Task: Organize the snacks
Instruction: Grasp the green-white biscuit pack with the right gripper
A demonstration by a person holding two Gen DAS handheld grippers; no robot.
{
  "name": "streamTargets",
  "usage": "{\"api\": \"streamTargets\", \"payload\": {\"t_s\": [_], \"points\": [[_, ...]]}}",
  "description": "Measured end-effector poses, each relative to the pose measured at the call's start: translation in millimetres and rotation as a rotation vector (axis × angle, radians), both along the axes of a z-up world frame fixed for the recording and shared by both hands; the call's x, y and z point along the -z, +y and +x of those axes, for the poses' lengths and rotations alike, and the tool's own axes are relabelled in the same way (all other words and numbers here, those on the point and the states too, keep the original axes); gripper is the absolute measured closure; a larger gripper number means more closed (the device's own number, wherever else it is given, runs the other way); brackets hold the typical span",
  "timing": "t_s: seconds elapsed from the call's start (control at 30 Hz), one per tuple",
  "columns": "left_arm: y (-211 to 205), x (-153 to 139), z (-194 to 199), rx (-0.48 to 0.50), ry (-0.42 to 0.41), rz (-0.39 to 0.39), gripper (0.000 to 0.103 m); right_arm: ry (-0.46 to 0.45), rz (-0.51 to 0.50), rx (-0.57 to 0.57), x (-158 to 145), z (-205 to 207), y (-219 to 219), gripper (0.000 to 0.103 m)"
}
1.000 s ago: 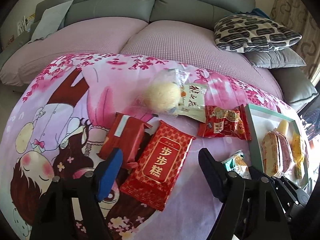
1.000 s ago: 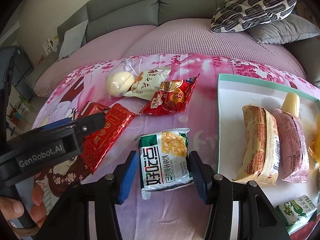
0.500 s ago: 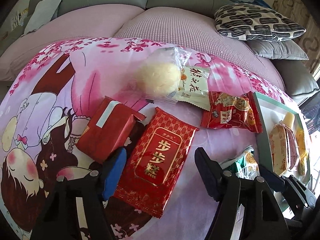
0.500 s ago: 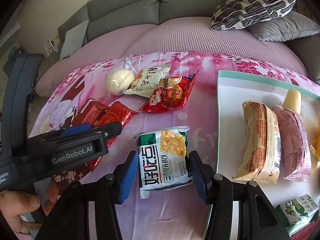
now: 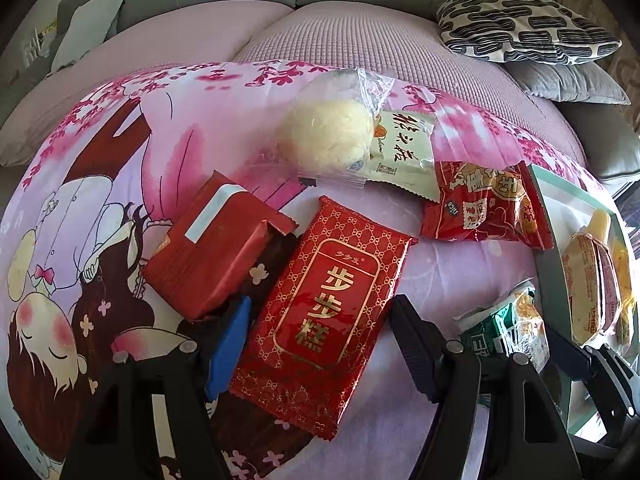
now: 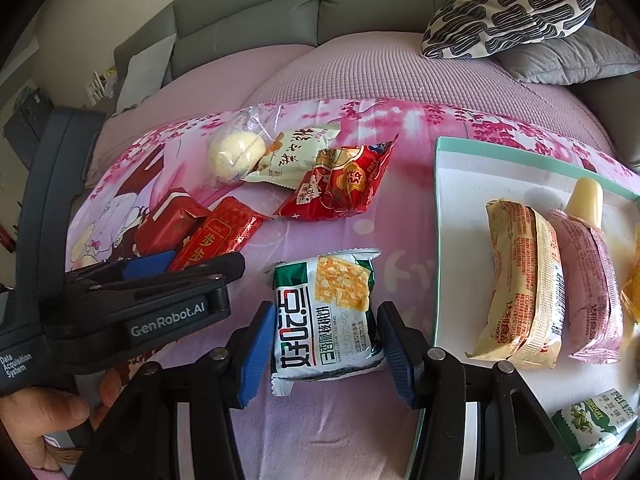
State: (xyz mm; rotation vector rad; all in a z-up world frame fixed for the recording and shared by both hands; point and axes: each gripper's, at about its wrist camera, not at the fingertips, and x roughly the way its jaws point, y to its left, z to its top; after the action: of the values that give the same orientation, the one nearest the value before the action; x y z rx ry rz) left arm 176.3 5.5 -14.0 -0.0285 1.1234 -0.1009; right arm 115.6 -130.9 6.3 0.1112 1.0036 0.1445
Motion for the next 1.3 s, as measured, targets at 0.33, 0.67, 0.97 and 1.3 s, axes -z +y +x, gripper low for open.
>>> {"api": "streamTargets", "payload": {"t_s": [0.33, 0.67, 0.97, 1.3], "points": [[-2, 0, 0, 0.010, -0.004, 0.022, 0.031, -0.001, -0.091, -0.018, 5, 1, 9, 0.048], [-1, -3, -9, 0.020, 0.019, -0.023, 0.032, 0.000, -0.092, -0.017, 5, 0, 10, 0.048], [-1, -4, -12, 0.021, 0.022, -0.041, 0.042, 0.000, -0.082, -0.017, 5, -1, 9, 0.048], [-5, -1, -9, 0.019, -0.010, 0.010, 0.042, -0.003, -0.105, -0.025, 7, 0, 13, 0.048]]}}
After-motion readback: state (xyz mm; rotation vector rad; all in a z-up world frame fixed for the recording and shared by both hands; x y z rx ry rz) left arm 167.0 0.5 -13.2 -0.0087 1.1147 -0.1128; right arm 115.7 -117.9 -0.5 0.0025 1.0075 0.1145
